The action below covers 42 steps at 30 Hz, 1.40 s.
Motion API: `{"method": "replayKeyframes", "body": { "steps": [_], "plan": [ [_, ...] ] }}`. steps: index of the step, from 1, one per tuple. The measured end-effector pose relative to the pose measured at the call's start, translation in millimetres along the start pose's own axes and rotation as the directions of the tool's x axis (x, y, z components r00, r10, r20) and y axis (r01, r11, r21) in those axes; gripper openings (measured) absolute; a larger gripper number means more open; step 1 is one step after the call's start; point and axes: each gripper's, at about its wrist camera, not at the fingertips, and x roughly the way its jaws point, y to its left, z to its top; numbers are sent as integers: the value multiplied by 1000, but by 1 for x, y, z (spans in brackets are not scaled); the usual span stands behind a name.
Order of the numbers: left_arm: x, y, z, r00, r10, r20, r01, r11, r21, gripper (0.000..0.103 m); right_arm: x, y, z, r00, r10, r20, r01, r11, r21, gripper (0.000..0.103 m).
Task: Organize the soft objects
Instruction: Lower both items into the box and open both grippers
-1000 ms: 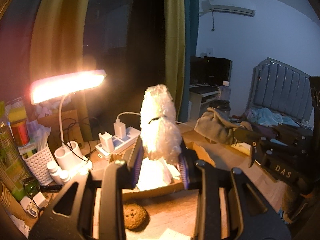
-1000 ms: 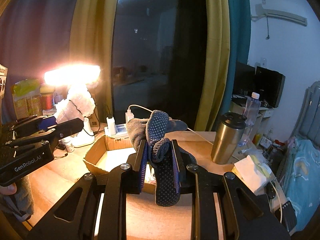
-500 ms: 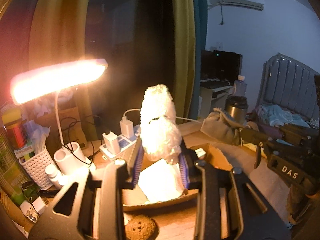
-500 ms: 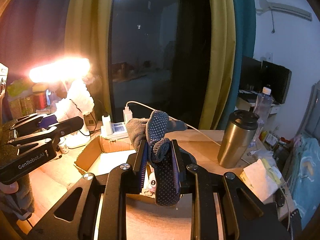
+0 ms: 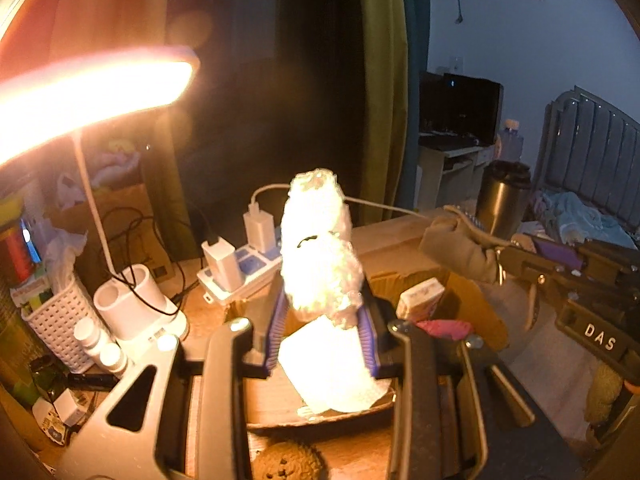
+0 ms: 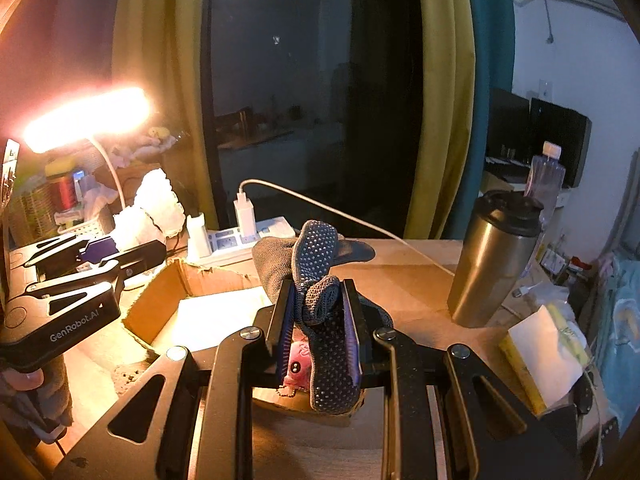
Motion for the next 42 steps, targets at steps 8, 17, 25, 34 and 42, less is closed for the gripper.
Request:
{"method": "replayKeyframes", "body": {
  "steps": [8,17,25,34,42],
  "plan": [
    [28,-2,-9,999,4,-54,-4,1000,-1,32,25,-9,-10,999,8,-47,-7,1000,21,24],
    [55,-2,-22,993,5,-116,-6,1000,-7,32,51,-16,-26,994,13,-108,-8,999,42,24],
    [69,-1,-29,987,-11,-159,9,1000,-13,34,63,-18,-31,991,15,-137,-8,998,55,25],
    [69,-1,-29,985,-5,-175,4,1000,-6,57,57,-16,-31,990,14,-140,-6,998,60,31],
    [47,1,-22,992,-11,-126,9,1000,-22,60,39,-10,-26,994,5,-113,1,999,54,34]
  ]
}}
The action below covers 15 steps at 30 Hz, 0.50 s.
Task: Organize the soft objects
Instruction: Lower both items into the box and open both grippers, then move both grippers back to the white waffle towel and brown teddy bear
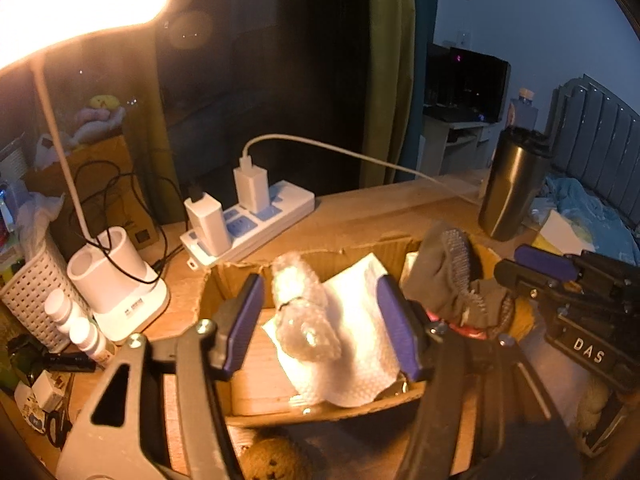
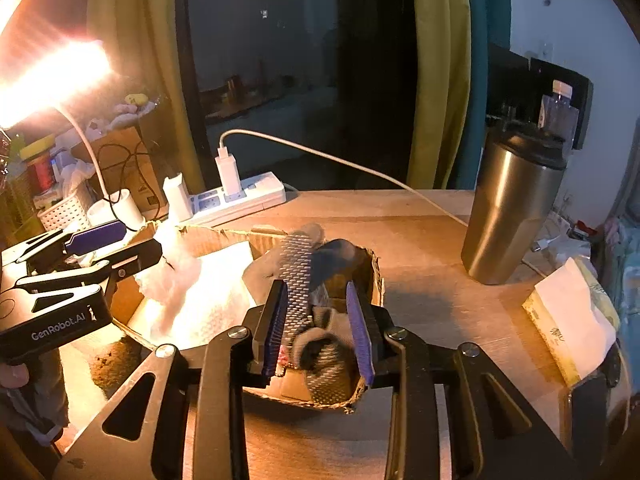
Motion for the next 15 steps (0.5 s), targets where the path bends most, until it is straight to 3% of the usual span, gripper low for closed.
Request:
{"method": "replayKeyframes", "body": {
  "steps": [15],
  "plan": [
    [-57,4,4,996,0,84,0,1000,4,60,-45,23,4,998,-3,64,5,999,-31,37]
  ]
}}
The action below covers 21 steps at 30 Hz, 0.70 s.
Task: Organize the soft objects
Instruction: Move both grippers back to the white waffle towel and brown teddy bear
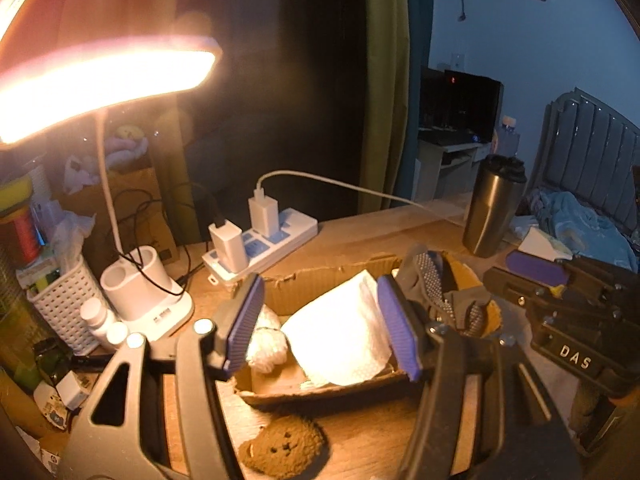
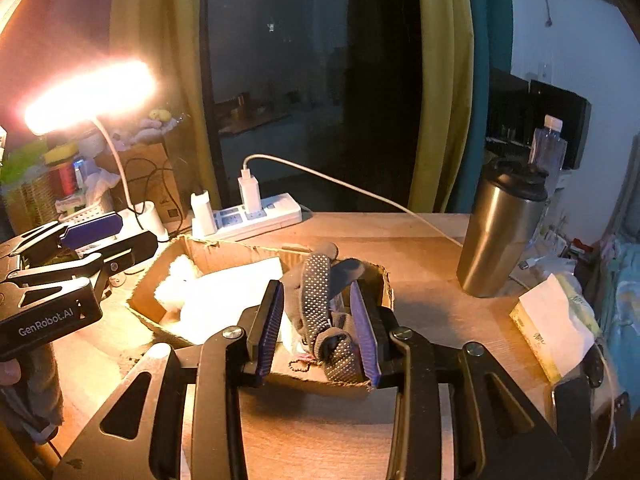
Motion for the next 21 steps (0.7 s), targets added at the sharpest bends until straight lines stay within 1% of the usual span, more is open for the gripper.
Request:
{"method": "replayKeyframes", "body": {
  "steps": [8,18,21],
  "plan": [
    [-31,4,-2,999,-6,39,6,1000,-5,61,-25,15,-2,1000,-8,25,8,1000,-17,37],
    [-68,11,-19,998,-13,66,14,1000,-13,61,-58,41,-13,999,-13,45,15,999,-42,38],
    [-80,13,-25,997,-17,72,18,1000,-12,61,-69,49,-18,999,-13,50,16,999,-48,43]
  ]
}}
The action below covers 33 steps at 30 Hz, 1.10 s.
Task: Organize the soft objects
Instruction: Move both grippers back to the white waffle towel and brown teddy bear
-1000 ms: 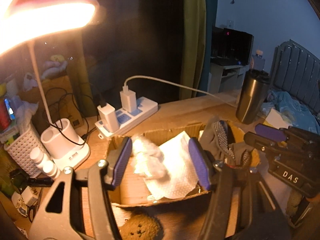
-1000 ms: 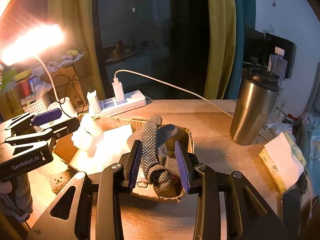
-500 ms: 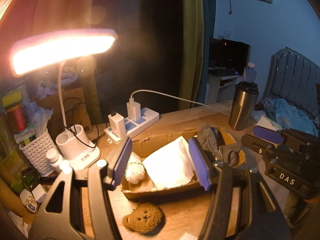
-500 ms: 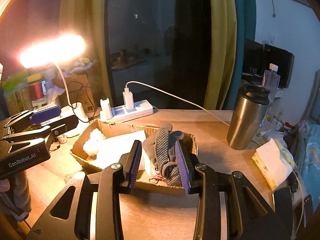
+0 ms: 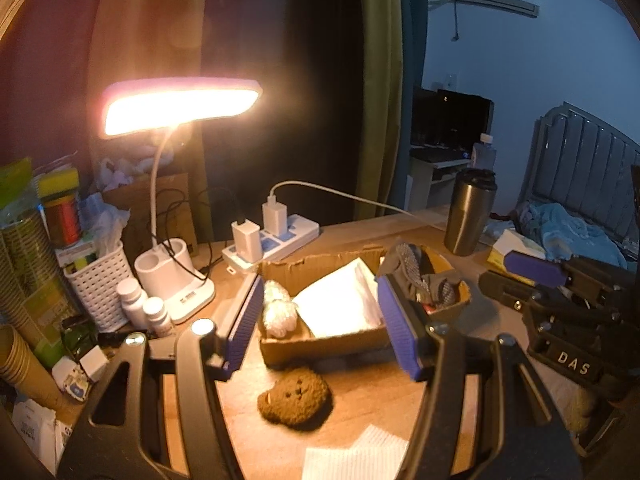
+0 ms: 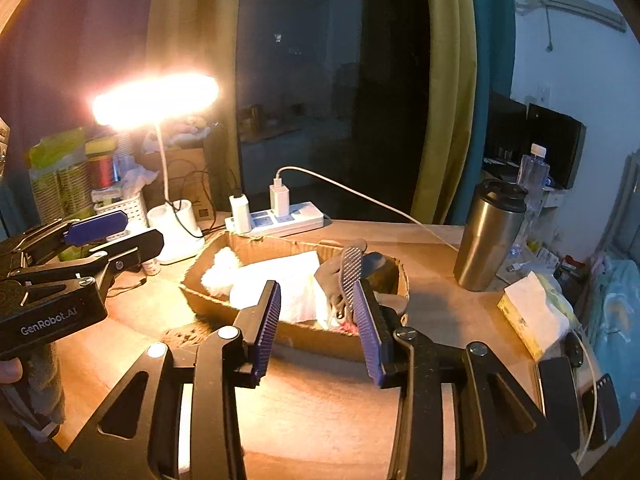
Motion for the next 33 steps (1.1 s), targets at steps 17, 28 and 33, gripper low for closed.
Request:
{"method": "replayKeyframes", "body": {
  "steps": [17,28,33],
  "plan": [
    [-44,10,-36,1000,-9,2,9,1000,-5,61,-28,42,-30,1000,13,-14,-13,999,-41,46],
    [-63,24,-60,1000,-4,-8,4,1000,-21,61,-33,76,-50,998,43,-55,-47,996,-76,58],
    [-66,33,-73,1000,11,-26,-12,999,-32,61,-25,92,-61,993,63,-98,-73,992,-99,59]
  ]
}}
